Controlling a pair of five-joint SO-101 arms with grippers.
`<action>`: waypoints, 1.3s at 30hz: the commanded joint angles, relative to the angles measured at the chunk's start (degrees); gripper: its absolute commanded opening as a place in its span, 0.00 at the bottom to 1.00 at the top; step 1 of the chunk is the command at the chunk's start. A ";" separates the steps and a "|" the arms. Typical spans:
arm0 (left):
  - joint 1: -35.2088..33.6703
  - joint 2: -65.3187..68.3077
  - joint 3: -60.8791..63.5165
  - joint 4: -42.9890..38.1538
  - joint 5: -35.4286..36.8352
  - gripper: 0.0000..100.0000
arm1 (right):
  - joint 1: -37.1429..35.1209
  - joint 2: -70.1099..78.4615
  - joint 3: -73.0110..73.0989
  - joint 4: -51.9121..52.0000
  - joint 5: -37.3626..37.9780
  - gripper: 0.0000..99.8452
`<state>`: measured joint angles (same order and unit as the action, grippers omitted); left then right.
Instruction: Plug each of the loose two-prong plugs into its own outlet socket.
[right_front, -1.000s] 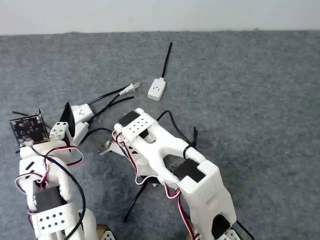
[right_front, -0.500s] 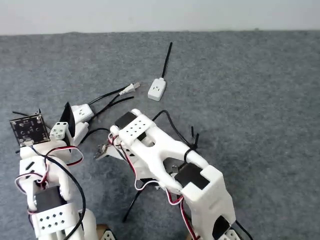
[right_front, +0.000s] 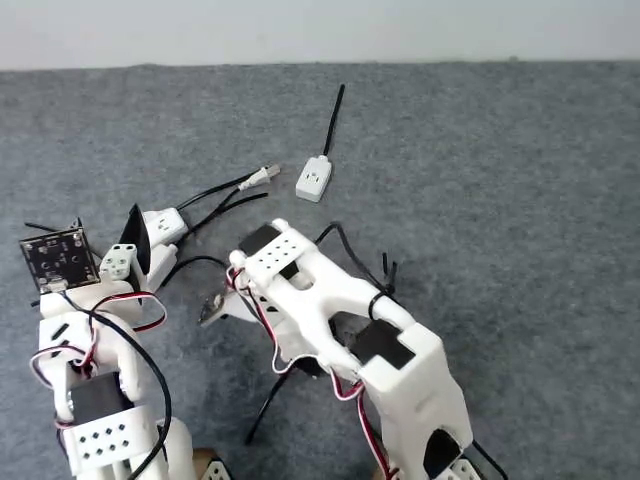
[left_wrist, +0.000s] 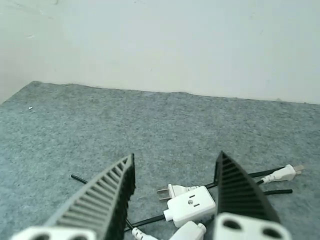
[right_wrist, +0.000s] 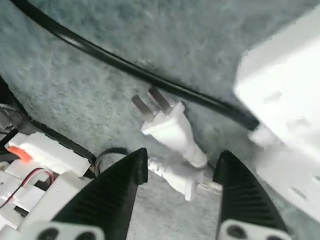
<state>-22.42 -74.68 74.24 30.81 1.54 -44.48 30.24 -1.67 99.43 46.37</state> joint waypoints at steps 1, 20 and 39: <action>0.26 -0.44 -2.24 -0.70 -0.79 0.26 | 0.48 0.48 -0.35 -0.31 1.76 0.22; 0.26 -0.44 -2.24 -0.70 -0.79 0.26 | 0.48 4.09 -0.09 -4.88 1.49 0.18; 0.26 -0.35 -2.15 -0.70 -0.79 0.26 | 0.40 7.96 -0.26 -8.92 -1.32 0.01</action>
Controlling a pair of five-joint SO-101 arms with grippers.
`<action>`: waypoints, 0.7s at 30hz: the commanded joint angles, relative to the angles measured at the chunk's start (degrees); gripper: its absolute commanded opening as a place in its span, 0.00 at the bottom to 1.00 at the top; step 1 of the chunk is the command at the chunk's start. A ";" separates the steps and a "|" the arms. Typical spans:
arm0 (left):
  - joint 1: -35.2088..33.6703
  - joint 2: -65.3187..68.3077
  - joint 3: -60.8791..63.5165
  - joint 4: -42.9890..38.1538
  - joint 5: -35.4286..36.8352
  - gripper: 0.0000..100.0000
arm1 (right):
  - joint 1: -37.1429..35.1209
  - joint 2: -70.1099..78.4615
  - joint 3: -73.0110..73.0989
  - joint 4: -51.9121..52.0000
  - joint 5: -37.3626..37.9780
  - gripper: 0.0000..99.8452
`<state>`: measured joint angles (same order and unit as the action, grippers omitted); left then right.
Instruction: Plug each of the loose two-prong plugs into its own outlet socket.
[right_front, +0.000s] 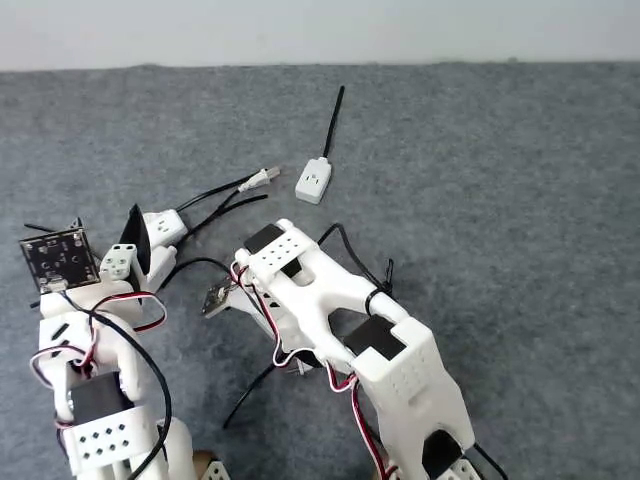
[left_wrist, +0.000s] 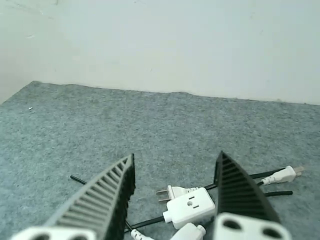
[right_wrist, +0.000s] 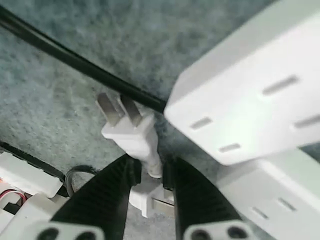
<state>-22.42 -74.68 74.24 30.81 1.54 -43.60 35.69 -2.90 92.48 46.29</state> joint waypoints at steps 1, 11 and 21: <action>0.26 -0.26 -2.15 -0.70 -0.79 0.26 | -0.48 2.51 0.97 -1.98 -1.23 0.01; 0.26 -0.35 -2.15 -0.70 -0.79 0.26 | -0.48 -5.93 0.97 0.92 -1.41 0.01; 0.35 -0.44 -2.15 -0.70 -0.70 0.26 | -0.22 -23.43 0.97 6.37 -3.43 0.01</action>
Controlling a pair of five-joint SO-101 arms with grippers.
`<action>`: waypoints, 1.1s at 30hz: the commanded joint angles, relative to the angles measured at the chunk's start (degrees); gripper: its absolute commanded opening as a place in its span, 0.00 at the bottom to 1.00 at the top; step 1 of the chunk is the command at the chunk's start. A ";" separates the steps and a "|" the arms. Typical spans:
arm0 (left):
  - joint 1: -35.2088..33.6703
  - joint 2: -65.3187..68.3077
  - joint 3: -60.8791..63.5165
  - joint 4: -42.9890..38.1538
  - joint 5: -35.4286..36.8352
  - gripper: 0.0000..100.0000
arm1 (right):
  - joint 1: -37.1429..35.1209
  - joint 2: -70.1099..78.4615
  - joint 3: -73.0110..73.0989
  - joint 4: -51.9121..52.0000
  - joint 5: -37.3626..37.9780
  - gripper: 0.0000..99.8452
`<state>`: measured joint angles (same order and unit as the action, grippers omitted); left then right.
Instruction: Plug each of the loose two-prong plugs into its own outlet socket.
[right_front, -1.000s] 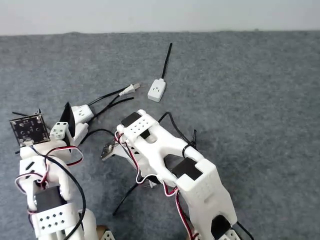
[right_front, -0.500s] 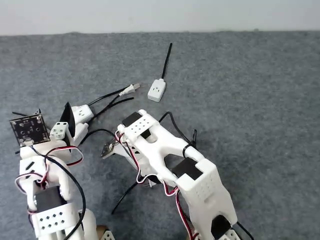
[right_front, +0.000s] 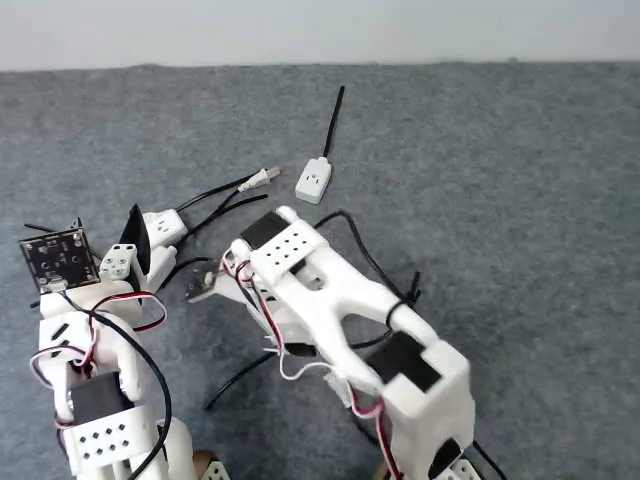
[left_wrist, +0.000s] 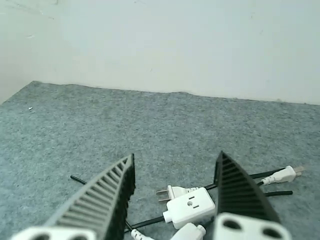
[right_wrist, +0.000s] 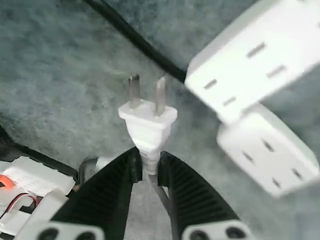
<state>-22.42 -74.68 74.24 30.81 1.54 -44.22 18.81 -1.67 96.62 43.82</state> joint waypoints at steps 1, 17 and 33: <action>0.53 -0.44 -2.15 -0.70 -0.62 0.26 | 0.40 -8.04 -0.26 2.59 -0.97 0.01; 4.66 -0.53 -8.13 2.02 2.64 0.26 | 2.15 -22.90 -4.84 3.21 -5.71 0.01; 20.22 -0.53 -18.95 16.88 2.37 0.26 | 3.47 -28.88 -15.38 6.11 -7.65 0.01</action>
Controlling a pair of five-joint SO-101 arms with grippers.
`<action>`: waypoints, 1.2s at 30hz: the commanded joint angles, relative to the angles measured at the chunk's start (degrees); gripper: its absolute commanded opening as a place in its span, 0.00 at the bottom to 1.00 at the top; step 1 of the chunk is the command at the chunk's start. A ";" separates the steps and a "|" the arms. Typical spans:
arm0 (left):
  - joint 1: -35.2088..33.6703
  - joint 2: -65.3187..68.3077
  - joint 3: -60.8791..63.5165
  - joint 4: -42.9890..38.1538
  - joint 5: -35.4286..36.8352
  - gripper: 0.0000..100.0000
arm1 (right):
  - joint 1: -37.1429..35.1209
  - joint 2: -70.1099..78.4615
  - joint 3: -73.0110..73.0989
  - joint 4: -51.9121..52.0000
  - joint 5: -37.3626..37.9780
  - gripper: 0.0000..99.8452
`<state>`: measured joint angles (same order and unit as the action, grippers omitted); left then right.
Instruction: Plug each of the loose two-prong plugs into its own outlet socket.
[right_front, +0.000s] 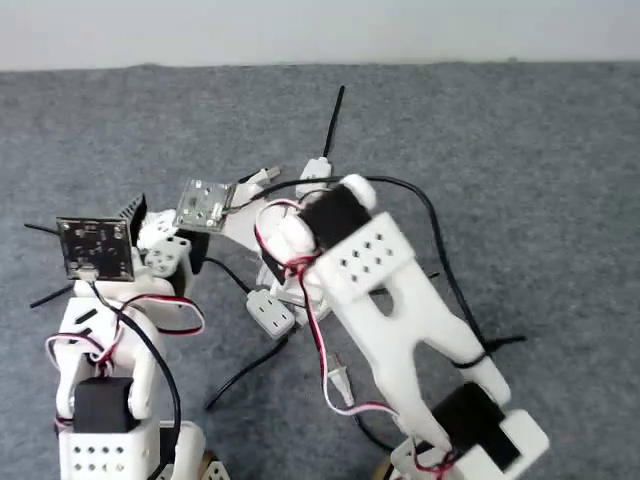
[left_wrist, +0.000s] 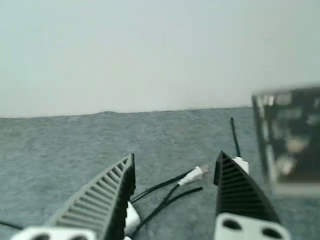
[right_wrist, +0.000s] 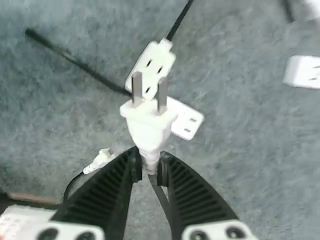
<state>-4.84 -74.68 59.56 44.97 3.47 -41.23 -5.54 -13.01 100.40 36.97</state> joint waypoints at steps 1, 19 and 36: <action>3.43 -0.53 -4.62 3.69 0.44 0.26 | 0.48 -5.23 -4.40 2.33 -0.79 0.01; 8.70 -0.62 -8.13 9.85 0.35 0.26 | -0.31 -9.63 -4.66 2.07 -2.99 0.01; 8.70 -0.62 2.95 2.73 -2.11 0.26 | -1.89 -12.70 -7.30 2.51 -5.54 0.01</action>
<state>3.43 -75.12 61.49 50.59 2.59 -41.67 -15.47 -16.79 100.66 33.19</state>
